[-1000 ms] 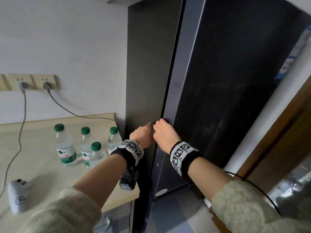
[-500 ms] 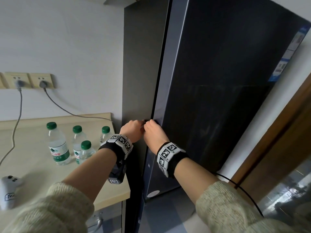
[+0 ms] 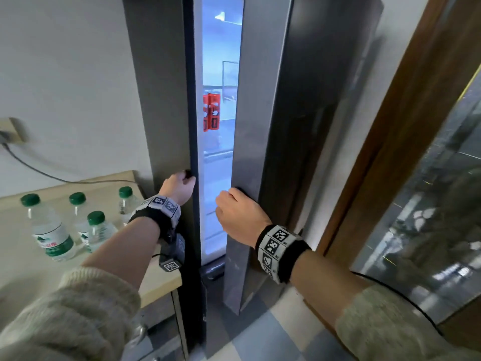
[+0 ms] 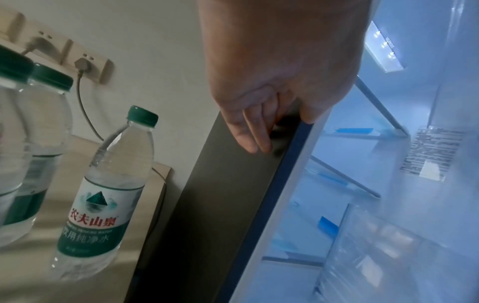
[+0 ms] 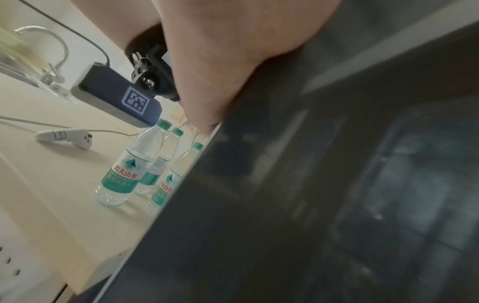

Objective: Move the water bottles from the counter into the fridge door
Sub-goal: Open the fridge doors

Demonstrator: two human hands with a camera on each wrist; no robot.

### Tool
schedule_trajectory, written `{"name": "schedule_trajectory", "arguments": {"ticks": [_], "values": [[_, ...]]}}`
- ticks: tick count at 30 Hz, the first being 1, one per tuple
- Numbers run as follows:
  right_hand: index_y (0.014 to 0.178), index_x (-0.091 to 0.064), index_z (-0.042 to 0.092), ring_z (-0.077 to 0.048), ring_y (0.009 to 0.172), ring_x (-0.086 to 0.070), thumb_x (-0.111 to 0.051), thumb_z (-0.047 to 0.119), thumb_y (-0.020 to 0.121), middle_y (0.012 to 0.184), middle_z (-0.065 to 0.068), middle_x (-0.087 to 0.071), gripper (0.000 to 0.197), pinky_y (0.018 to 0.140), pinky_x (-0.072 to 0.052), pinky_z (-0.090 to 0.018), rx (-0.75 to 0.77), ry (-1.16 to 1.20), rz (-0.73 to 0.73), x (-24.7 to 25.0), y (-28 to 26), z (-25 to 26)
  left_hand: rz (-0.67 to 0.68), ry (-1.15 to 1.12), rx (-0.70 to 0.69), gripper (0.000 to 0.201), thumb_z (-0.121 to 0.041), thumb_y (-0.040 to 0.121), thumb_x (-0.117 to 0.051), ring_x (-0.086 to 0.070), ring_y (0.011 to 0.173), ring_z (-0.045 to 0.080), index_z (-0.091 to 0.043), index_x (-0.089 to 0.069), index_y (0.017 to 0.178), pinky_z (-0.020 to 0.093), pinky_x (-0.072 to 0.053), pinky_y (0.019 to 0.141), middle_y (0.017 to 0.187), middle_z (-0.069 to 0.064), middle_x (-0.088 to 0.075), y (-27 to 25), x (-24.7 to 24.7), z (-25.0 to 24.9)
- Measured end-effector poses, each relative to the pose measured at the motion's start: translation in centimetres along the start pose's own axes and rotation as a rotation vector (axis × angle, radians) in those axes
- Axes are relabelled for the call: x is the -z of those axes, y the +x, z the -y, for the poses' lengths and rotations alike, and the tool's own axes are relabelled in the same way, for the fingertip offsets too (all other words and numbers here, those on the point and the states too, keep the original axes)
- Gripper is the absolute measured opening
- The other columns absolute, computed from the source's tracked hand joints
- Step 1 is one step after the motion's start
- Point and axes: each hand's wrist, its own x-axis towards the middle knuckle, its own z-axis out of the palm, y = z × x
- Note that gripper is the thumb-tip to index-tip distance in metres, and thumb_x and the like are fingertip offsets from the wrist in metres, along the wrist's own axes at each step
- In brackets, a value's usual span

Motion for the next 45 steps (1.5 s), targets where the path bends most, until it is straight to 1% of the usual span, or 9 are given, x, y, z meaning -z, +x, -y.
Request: {"name": "schedule_trajectory", "arguments": {"ticks": [6, 11, 15, 22, 26, 31, 35, 39, 45], "values": [[0.065, -0.06, 0.025, -0.019, 0.072, -0.053, -0.067, 0.026, 0.07, 0.062, 0.004, -0.057, 0.008, 0.068, -0.024, -0.036, -0.17, 0.128, 0.085, 1.0, -2.9, 0.7, 0.065, -0.014, 0.041, 0.042, -0.023, 0.094, -0.048, -0.052, 0.122, 0.037, -0.005, -0.053, 0.132, 0.037, -0.04, 0.099, 0.133, 0.018, -0.057, -2.2, -0.2, -0.6], [0.088, -0.062, 0.022, -0.022, 0.091, -0.053, -0.047, 0.017, 0.09, 0.085, 0.003, -0.065, 0.016, 0.077, -0.019, -0.039, -0.252, 0.198, 0.294, 0.8, -6.4, 1.5, 0.131, -0.058, 0.0, 0.05, -0.017, 0.092, -0.049, -0.05, 0.128, 0.027, -0.01, -0.044, 0.141, 0.033, -0.034, 0.107, 0.137, 0.008, -0.056, -4.7, -0.5, -0.5], [0.099, -0.064, 0.017, -0.025, 0.096, -0.056, -0.047, 0.018, 0.091, 0.096, -0.002, -0.066, 0.019, 0.096, -0.03, -0.042, -0.282, 0.201, 0.321, 0.4, -9.5, 0.9, 0.175, -0.085, -0.033, 0.049, -0.016, 0.091, -0.049, -0.055, 0.119, 0.024, -0.013, -0.045, 0.14, 0.033, -0.041, 0.102, 0.133, 0.005, -0.058, -6.5, -1.7, -1.1], [0.105, -0.063, 0.02, -0.026, 0.102, -0.055, -0.05, 0.022, 0.09, 0.102, -0.002, -0.068, 0.02, 0.102, -0.028, -0.045, -0.283, 0.17, 0.376, -1.0, -16.1, -1.5, 0.174, -0.151, -0.035, 0.035, -0.015, 0.091, -0.053, -0.06, 0.093, 0.026, -0.013, -0.055, 0.125, 0.035, -0.049, 0.09, 0.106, 0.005, -0.064, -10.0, -6.0, -4.4], [0.09, -0.062, 0.021, -0.023, 0.086, -0.055, -0.052, 0.02, 0.085, 0.086, -0.002, -0.063, 0.011, 0.089, -0.022, -0.048, -0.379, 0.239, 0.333, -1.7, -18.8, -1.8, 0.214, -0.17, -0.05, 0.023, -0.011, 0.09, -0.052, -0.064, 0.097, 0.031, -0.014, -0.062, 0.111, 0.04, -0.051, 0.091, 0.103, 0.011, -0.068, -12.0, -8.8, -6.1], [0.053, -0.054, 0.019, -0.021, 0.05, -0.05, -0.069, 0.025, 0.066, 0.048, 0.001, -0.054, 0.021, 0.068, -0.028, -0.036, -0.44, 0.337, 0.193, -2.9, -20.6, -1.5, 0.288, -0.203, -0.092, 0.02, -0.002, 0.092, -0.048, -0.059, 0.067, 0.024, 0.001, -0.066, 0.101, 0.044, -0.054, 0.085, 0.078, 0.007, -0.066, -14.6, -11.1, -8.0], [0.051, -0.058, 0.017, -0.022, 0.045, -0.053, -0.074, 0.026, 0.058, 0.045, 0.0, -0.055, 0.02, 0.068, -0.034, -0.036, -0.402, 0.412, 0.064, -2.6, -19.5, -0.7, 0.295, -0.231, -0.093, 0.023, -0.003, 0.093, -0.047, -0.062, 0.075, 0.026, -0.014, -0.063, 0.08, 0.04, -0.055, 0.083, 0.073, 0.001, -0.065, -15.7, -10.3, -8.1], [0.047, -0.06, 0.018, -0.021, 0.042, -0.054, -0.079, 0.028, 0.053, 0.042, 0.0, -0.056, 0.023, 0.061, -0.046, -0.033, -0.34, 0.502, -0.006, -1.8, -15.9, 0.5, 0.278, -0.188, -0.079, 0.02, -0.008, 0.095, -0.045, -0.063, 0.073, 0.018, -0.011, -0.063, 0.09, 0.028, -0.052, 0.075, 0.079, -0.001, -0.066, -16.4, -7.5, -6.8], [0.047, -0.058, 0.018, -0.021, 0.038, -0.052, -0.072, 0.028, 0.061, 0.04, 0.001, -0.051, 0.022, 0.052, -0.031, -0.026, -0.215, 0.659, -0.066, -0.3, -7.4, 5.2, 0.179, -0.148, 0.007, 0.019, -0.011, 0.096, -0.047, -0.067, 0.079, 0.021, -0.013, -0.066, 0.093, 0.023, -0.052, 0.072, 0.081, -0.001, -0.068, -15.9, -2.1, -0.1]]}}
